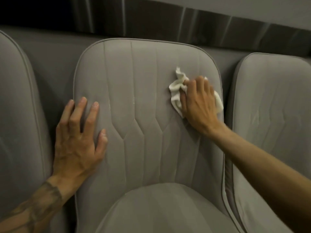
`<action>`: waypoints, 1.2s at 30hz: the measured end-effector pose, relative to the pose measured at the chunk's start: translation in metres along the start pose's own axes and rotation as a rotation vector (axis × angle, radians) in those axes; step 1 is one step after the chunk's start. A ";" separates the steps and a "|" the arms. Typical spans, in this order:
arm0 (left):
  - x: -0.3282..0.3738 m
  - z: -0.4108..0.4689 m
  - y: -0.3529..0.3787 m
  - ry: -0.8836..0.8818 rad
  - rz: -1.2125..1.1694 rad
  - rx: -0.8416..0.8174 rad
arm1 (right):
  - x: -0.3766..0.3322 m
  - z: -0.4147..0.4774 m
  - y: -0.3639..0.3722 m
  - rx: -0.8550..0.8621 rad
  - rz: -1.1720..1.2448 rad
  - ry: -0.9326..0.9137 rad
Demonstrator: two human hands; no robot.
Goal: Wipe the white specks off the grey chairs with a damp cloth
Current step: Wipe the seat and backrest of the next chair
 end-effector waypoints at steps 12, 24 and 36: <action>0.000 -0.001 0.003 -0.006 0.032 -0.004 | 0.034 -0.005 -0.014 -0.006 -0.090 0.149; 0.013 -0.007 0.004 -0.101 0.110 -0.068 | 0.039 -0.016 -0.018 -0.043 -0.076 0.130; 0.017 -0.008 0.004 -0.111 0.043 -0.026 | 0.014 -0.174 -0.014 -0.145 -0.026 0.176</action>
Point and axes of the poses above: each hand's wrist, its own z-axis towards the middle knuckle, its own y-axis out of the palm, x = y × z, the point moved 6 cm from there along z, towards the middle knuckle, and after that the axes turned 4 degrees about x, right-handed, at the moved point
